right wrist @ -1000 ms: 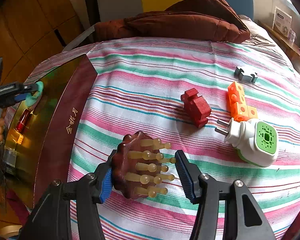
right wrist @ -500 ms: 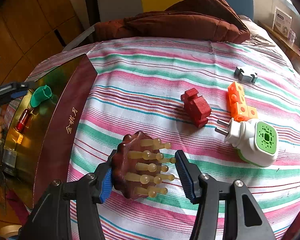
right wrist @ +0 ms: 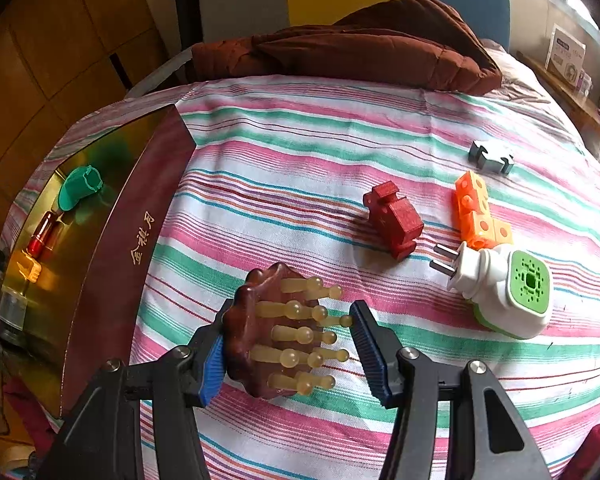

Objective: Organize rigid objects
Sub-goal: 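Lift the left gripper away from the tray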

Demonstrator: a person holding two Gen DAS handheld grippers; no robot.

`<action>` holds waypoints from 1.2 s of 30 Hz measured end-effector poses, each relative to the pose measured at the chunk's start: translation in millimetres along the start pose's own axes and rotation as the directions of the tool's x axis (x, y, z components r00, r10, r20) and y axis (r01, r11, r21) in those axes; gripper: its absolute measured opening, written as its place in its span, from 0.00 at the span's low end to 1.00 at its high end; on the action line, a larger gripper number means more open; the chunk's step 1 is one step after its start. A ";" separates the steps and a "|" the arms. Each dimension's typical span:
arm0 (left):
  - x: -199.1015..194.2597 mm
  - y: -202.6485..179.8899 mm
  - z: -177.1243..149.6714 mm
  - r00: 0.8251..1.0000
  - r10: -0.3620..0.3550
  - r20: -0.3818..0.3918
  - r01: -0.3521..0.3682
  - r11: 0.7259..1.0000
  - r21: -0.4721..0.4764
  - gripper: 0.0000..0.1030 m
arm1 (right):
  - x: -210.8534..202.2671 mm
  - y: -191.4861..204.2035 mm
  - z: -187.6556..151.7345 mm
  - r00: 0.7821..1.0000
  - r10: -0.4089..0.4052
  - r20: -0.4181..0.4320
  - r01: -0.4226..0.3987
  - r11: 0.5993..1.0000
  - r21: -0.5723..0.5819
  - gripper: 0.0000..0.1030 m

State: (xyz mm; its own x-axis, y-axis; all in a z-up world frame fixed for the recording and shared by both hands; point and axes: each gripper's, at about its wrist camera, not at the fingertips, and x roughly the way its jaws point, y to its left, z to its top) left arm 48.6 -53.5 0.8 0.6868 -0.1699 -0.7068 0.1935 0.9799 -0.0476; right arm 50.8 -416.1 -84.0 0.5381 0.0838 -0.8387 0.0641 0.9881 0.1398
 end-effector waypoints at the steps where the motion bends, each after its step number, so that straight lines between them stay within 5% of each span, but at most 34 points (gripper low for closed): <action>1: -4.7 1.3 -3.7 1.000 0.011 0.004 -0.011 1.000 -0.002 0.84 | 0.1 0.0 0.0 1.000 -0.002 0.003 0.002 1.000 -0.001 0.55; 13: -21.7 8.8 -38.9 0.996 0.084 -0.031 -0.085 0.996 -0.014 0.85 | -1.0 3.1 -1.0 0.999 -0.028 0.023 0.028 0.999 -0.020 0.55; 36: -24.8 28.1 -53.5 0.996 0.087 -0.025 -0.088 0.995 -0.044 0.85 | -5.0 12.1 -6.9 0.998 -0.069 -0.008 0.070 0.996 0.059 0.55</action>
State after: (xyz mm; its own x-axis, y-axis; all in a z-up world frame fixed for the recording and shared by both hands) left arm -0.5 -16.2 -20.8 0.6835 -0.0813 -0.7254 0.1012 0.9947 -0.0161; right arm 43.1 -403.7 -81.8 0.5254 0.0162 -0.8507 0.1506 0.9823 0.1116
